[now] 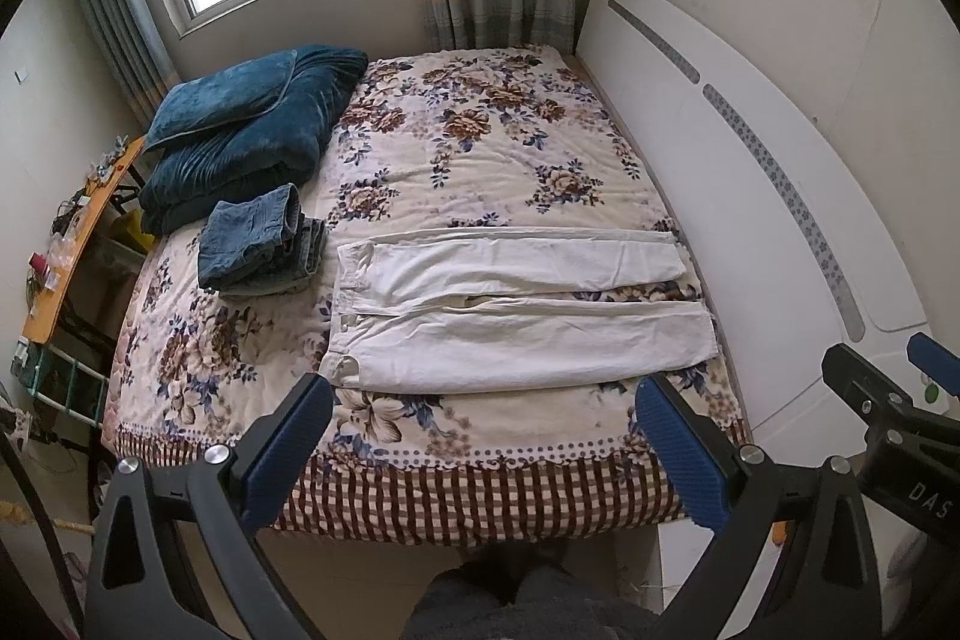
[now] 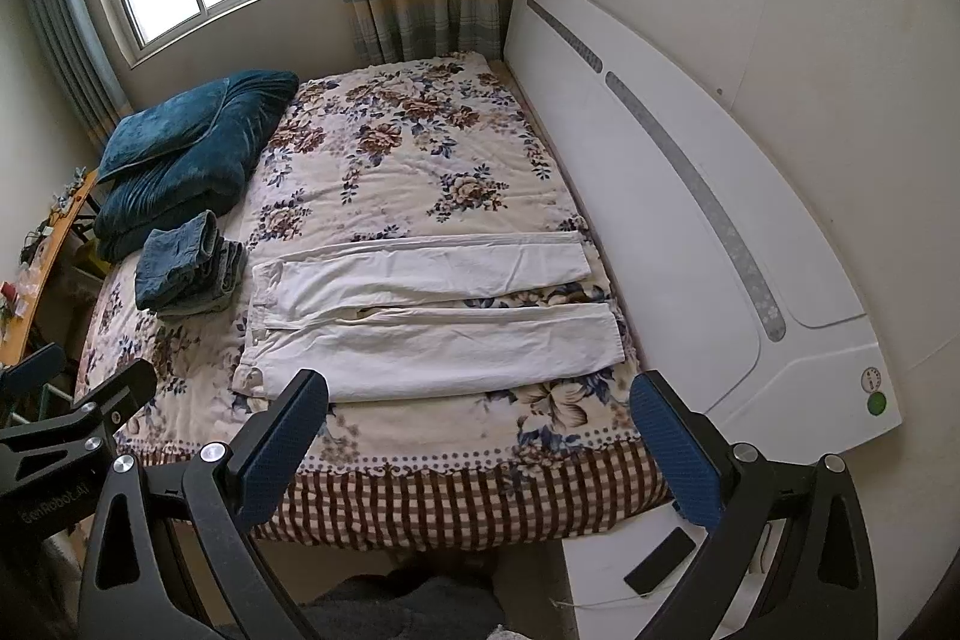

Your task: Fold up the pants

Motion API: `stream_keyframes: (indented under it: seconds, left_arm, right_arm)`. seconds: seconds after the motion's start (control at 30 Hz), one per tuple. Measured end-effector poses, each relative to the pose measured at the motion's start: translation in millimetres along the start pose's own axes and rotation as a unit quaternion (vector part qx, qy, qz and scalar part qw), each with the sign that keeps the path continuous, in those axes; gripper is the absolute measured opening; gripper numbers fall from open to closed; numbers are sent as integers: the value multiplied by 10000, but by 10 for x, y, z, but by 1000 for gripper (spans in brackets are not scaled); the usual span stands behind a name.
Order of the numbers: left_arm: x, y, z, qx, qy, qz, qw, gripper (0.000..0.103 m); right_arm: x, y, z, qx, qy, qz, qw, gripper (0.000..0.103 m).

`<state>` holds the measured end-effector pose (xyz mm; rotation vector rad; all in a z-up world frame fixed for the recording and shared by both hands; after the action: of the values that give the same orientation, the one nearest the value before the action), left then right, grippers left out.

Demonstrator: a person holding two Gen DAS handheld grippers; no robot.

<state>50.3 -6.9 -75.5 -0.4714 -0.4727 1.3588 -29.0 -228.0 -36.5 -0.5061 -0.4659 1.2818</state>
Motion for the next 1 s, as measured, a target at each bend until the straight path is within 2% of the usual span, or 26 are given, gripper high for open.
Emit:
stream_keyframes:
  seconds: [1.0]
  left_arm:
    - [10, -15, 9, 16, 42, 38, 10000, 103]
  right_arm:
    - [-16, 9, 11, 13, 4, -4, 10000, 103]
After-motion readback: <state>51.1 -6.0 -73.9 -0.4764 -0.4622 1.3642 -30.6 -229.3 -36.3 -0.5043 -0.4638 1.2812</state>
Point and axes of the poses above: each gripper's, at about its wrist camera, not at the fingertips, and z roughly against the way its jaws point, x to its left, y to its underside, the point moved 10 cm from there along -z, roughly the way its jaws point, and after that the axes turned 3 degrees about -x, right-handed, at the moved point
